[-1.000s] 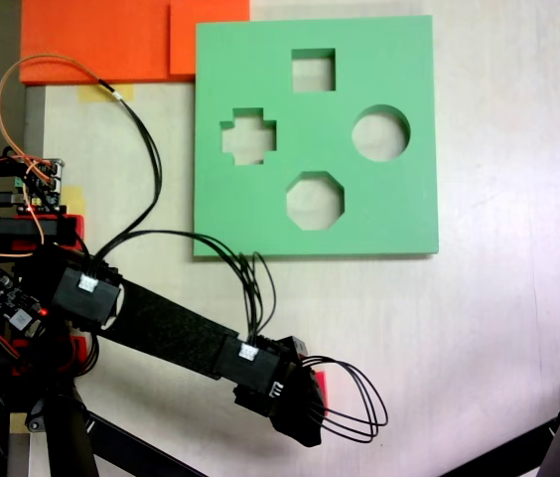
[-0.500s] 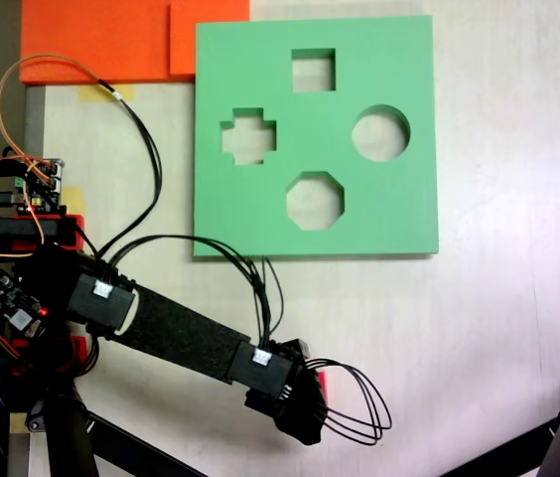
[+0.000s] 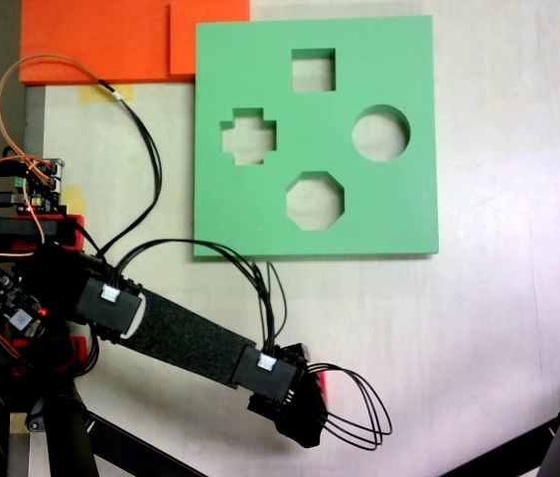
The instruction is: Put the square block into the corresponding hole
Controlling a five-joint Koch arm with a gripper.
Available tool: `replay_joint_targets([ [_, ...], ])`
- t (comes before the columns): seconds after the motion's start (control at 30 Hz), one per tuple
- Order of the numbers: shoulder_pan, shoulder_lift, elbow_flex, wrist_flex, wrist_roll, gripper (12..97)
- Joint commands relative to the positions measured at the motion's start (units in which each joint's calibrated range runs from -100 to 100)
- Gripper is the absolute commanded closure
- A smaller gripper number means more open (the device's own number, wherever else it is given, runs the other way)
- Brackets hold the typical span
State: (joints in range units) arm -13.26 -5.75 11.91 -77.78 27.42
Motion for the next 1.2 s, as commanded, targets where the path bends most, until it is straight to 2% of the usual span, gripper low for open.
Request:
replay_joint_targets([
  [0.0,-0.1,-0.1,1.3,2.5,0.6,48.9],
  [0.17,-0.7,-0.1,0.2,3.0,0.7,62.0],
  [0.57,-1.8,-0.1,-1.3,3.4,0.7,70.9],
  [0.67,-2.1,-0.3,-1.7,3.4,0.7,79.2],
  [0.8,-2.5,-0.3,-2.0,3.4,0.7,80.5],
  [0.87,-2.9,-0.3,-2.2,3.3,1.0,84.9],
  [1.17,-4.0,-0.5,-2.3,2.6,1.3,85.0],
])
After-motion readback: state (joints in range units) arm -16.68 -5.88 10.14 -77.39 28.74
